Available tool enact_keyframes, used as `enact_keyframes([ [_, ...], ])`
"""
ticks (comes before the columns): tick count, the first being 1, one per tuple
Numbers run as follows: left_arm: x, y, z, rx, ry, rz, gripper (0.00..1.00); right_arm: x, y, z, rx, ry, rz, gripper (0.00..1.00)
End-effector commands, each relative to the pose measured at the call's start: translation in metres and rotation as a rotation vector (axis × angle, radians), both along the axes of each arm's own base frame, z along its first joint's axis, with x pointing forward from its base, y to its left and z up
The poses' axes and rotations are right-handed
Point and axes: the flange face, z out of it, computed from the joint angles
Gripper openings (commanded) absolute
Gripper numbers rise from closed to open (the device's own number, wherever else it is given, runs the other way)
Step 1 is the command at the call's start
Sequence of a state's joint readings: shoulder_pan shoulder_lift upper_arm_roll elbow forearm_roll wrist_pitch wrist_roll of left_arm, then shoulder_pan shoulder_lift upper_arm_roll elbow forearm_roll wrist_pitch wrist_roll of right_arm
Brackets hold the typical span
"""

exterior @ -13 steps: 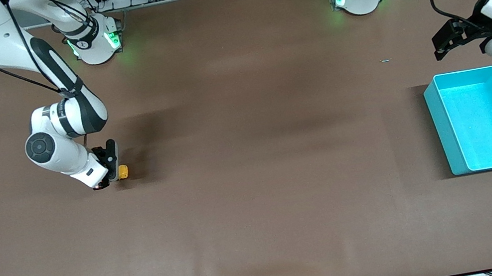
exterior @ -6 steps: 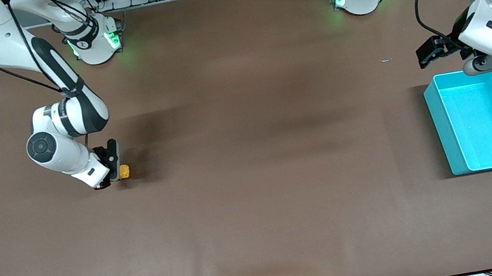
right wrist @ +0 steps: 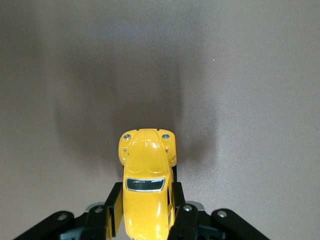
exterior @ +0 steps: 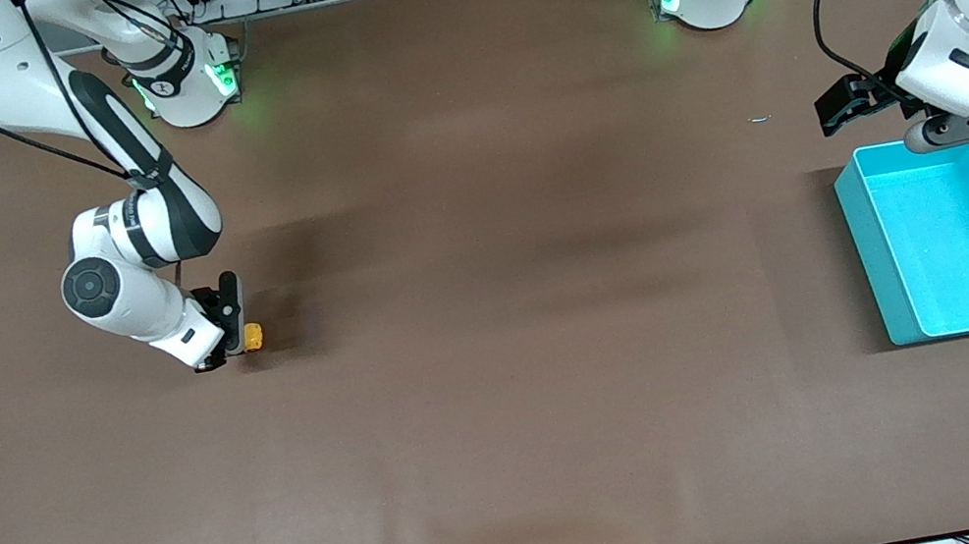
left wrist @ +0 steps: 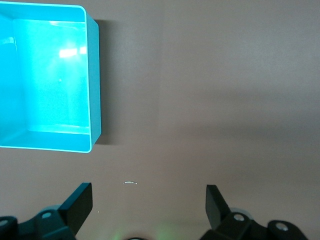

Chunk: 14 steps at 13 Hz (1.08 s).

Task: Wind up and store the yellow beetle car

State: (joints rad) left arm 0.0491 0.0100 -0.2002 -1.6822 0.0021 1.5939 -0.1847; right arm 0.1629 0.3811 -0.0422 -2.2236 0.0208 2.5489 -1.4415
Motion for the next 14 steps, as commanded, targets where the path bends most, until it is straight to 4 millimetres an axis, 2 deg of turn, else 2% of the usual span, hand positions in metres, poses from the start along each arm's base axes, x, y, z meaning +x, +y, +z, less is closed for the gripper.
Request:
enact_keyframes([
  [1, -0.003, -0.002, 0.003, 0.007, -0.007, 0.016, 1.00, -0.003, -0.015, -0.027, 0.004, 0.031, -0.027, 0.15],
  [10, -0.003, -0.004, 0.001, -0.036, 0.005, 0.063, 1.00, 0.004, -0.053, -0.024, 0.012, 0.020, 0.016, 0.15],
  [14, 0.000, -0.004, -0.004, -0.038, 0.013, 0.065, 1.00, 0.006, -0.072, -0.033, 0.015, 0.031, 0.039, 0.15],
])
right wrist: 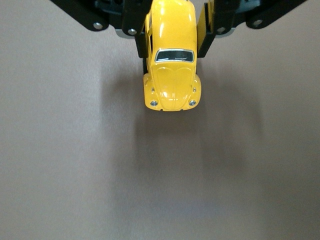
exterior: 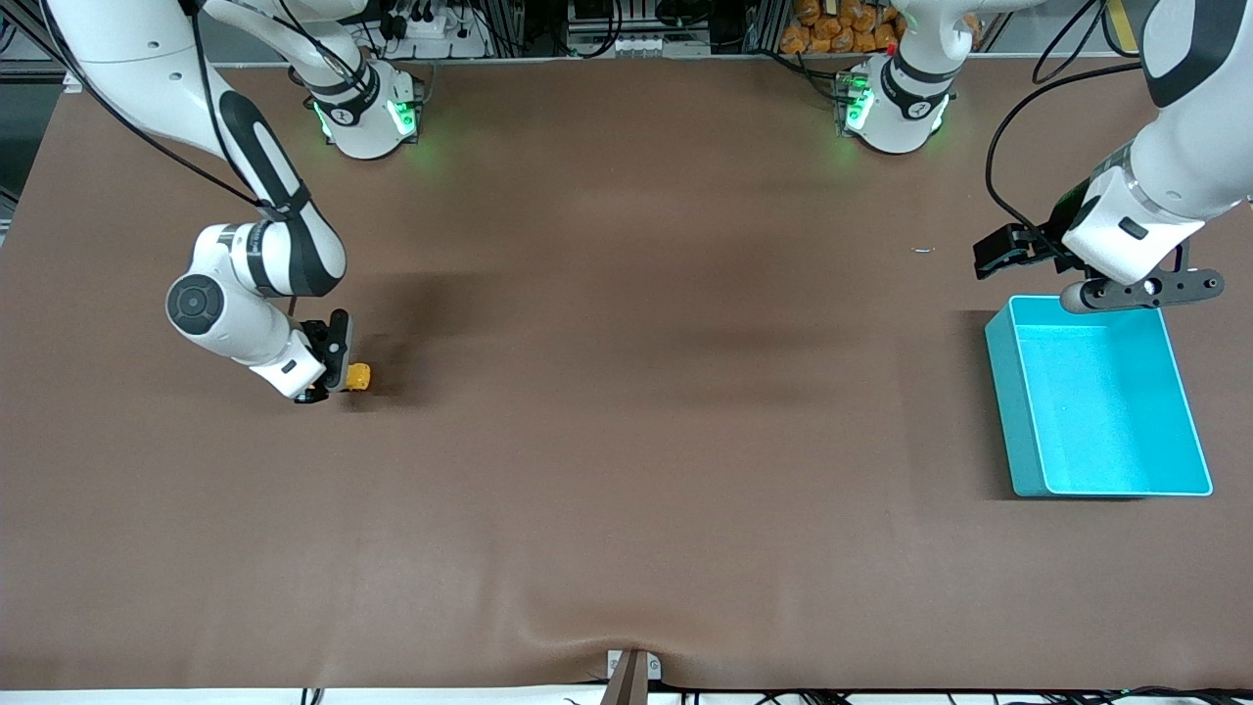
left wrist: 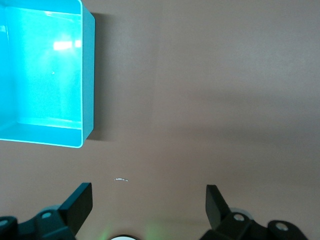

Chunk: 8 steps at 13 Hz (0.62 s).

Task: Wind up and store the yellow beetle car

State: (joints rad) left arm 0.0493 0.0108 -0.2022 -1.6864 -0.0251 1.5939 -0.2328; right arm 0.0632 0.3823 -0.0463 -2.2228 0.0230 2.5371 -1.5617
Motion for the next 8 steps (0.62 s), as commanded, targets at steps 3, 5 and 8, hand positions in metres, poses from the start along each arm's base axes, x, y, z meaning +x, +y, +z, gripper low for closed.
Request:
enact_keyframes([
  [3, 0.003, 0.005, -0.003, -0.019, 0.001, 0.027, 1.00, 0.004, -0.027, -0.031, 0.010, 0.016, 0.018, 0.15],
  [5, 0.005, 0.008, -0.005, -0.020, 0.004, 0.032, 1.00, 0.003, -0.035, -0.032, 0.012, 0.018, 0.023, 0.15],
  [8, 0.006, 0.009, -0.006, -0.022, 0.006, 0.034, 1.00, 0.001, -0.051, -0.034, 0.014, 0.022, 0.009, 0.15],
])
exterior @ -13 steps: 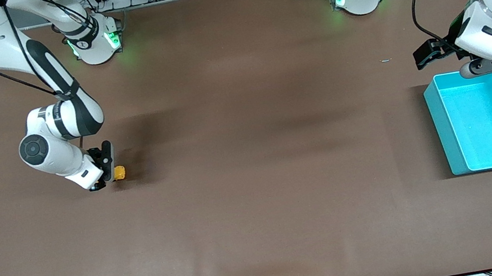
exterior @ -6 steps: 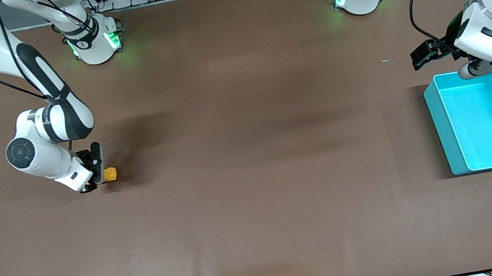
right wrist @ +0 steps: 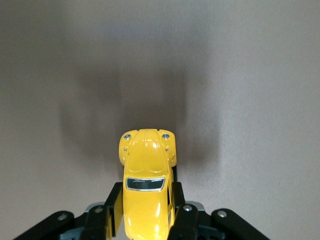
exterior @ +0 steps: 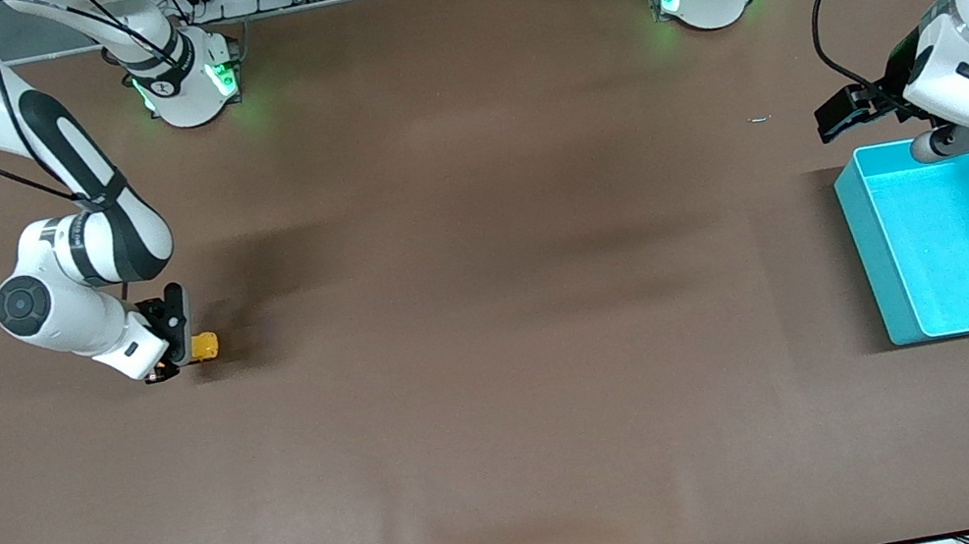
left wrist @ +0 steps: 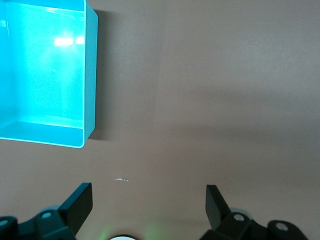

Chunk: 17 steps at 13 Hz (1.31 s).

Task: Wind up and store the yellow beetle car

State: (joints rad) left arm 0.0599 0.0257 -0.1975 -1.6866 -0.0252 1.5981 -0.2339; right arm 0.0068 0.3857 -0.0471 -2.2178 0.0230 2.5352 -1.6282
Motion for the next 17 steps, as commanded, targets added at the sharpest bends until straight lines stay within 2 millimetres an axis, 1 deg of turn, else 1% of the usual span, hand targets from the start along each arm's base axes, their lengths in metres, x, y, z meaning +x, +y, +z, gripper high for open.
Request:
enact_keyframes([
  [1, 0.000, -0.001, 0.002, -0.020, -0.005, 0.016, 1.00, 0.001, -0.020, -0.035, 0.010, 0.023, 0.007, 0.15],
  [5, 0.001, 0.000, 0.002, -0.021, -0.013, 0.018, 1.00, -0.002, -0.037, -0.037, 0.011, 0.026, -0.014, 0.15],
  [8, 0.002, 0.000, 0.003, -0.022, -0.017, 0.019, 1.00, -0.005, -0.054, -0.042, 0.012, 0.034, -0.046, 0.15],
  [10, 0.005, 0.001, -0.002, -0.024, -0.015, 0.031, 1.00, -0.006, -0.060, -0.045, 0.013, 0.038, -0.057, 0.15],
  [11, 0.006, 0.000, -0.003, -0.021, -0.014, 0.065, 1.00, -0.006, -0.064, -0.045, 0.013, 0.038, -0.065, 0.15],
  [13, 0.008, -0.005, -0.003, -0.017, -0.026, 0.124, 1.00, -0.006, -0.068, -0.044, 0.013, 0.036, -0.072, 0.15],
  [17, 0.006, -0.025, -0.003, -0.040, -0.025, 0.191, 1.00, -0.006, -0.071, -0.047, 0.013, 0.040, -0.077, 0.18],
])
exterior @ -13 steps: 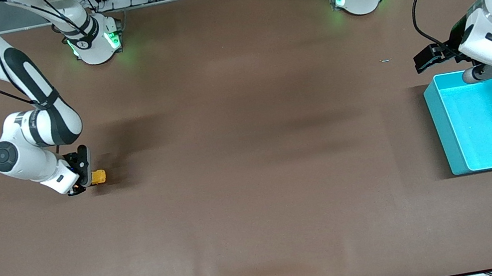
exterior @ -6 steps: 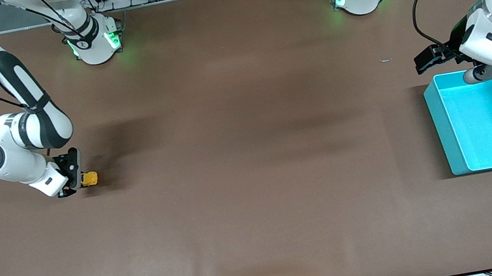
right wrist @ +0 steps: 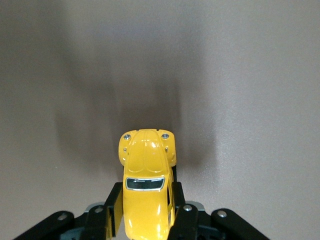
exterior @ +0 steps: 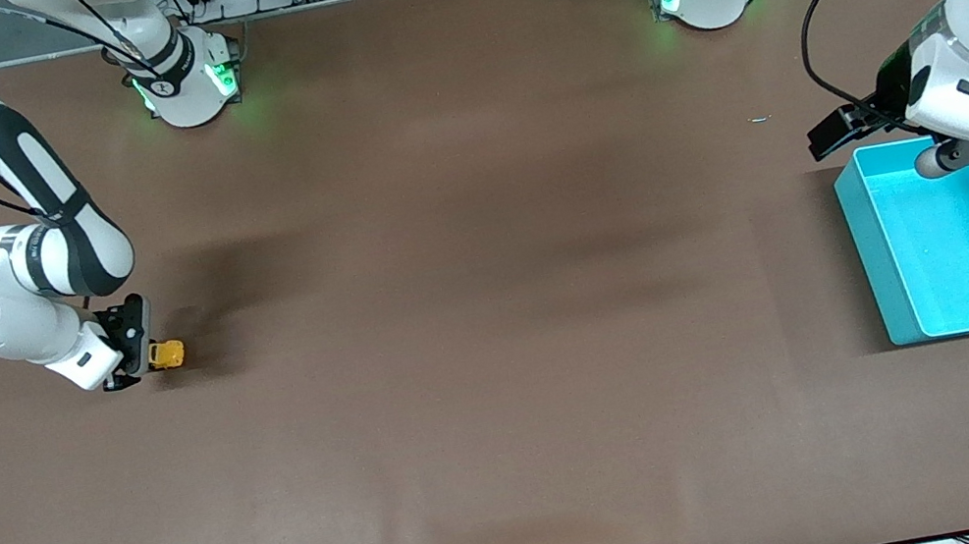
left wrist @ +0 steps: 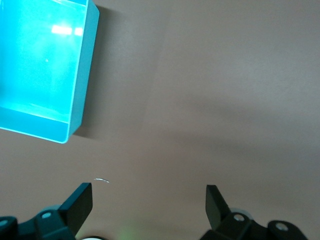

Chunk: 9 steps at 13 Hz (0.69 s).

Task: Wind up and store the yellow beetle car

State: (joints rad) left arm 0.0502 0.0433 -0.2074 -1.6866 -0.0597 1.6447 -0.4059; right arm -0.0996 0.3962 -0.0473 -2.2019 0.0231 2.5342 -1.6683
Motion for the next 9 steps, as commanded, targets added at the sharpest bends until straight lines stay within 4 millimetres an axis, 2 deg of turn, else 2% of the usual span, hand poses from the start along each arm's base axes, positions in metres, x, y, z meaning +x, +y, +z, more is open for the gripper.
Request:
enact_keyframes([
  [1, -0.001, -0.012, 0.001, -0.016, -0.007, 0.046, 1.00, -0.005, -0.014, -0.046, 0.013, 0.042, -0.011, 0.18],
  [3, -0.001, -0.013, 0.001, -0.028, -0.004, 0.087, 1.00, -0.004, -0.022, -0.046, 0.014, 0.040, -0.006, 0.19],
  [5, -0.002, -0.013, 0.001, -0.038, -0.006, 0.115, 1.00, 0.000, -0.024, -0.045, 0.015, 0.035, 0.007, 0.31],
  [6, -0.005, -0.013, -0.001, -0.035, -0.002, 0.117, 1.00, 0.002, -0.024, -0.044, 0.016, 0.040, 0.005, 0.47],
  [7, -0.007, -0.014, -0.003, -0.034, -0.002, 0.117, 1.00, 0.007, -0.027, -0.039, 0.016, 0.038, -0.004, 0.75],
  [9, -0.009, -0.026, -0.002, -0.031, -0.005, 0.145, 1.00, 0.021, -0.038, -0.023, 0.029, 0.081, -0.018, 0.92],
])
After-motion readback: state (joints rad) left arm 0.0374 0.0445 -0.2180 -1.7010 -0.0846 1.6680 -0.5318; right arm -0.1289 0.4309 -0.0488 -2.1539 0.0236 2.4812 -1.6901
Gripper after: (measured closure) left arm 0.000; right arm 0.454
